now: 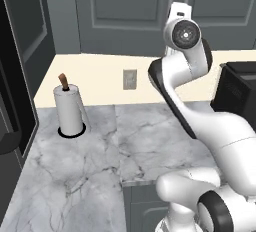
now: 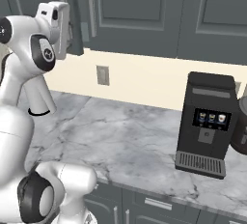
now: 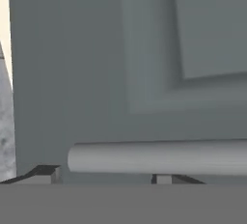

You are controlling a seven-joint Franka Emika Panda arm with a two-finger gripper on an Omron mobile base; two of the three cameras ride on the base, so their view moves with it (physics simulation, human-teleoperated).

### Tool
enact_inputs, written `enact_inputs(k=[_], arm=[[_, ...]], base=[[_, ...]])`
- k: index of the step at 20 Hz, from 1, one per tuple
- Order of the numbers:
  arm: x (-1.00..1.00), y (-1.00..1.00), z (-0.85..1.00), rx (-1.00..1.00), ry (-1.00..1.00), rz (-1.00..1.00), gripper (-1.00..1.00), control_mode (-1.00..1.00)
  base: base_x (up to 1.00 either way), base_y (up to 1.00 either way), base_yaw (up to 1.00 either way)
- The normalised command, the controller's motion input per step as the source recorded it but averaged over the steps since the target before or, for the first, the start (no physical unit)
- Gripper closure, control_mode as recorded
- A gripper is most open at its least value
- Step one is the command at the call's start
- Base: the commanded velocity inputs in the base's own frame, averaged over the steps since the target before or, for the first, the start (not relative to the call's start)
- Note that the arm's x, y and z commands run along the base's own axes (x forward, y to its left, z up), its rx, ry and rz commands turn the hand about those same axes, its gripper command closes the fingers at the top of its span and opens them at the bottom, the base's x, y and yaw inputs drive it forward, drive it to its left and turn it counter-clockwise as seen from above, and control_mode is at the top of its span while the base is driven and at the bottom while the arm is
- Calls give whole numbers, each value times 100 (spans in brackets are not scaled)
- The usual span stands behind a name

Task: Pick the jar and candle from the dining table and place them in the open cabinet. Close the cabinet after placing the objects.

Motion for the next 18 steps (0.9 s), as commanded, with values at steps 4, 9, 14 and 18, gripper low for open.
enact_inputs(k=[4,9,14,18], arm=[[65,-16,0,0,0,-3,-100,-100],[62,-13,0,0,0,-3,-100,-100],[68,-10,-2,0,1,-3,-100,-100],[72,-6,-4,0,5,-2,-100,-100]], base=[[0,0,0],[0,0,0],[0,0,0],[0,0,0]])
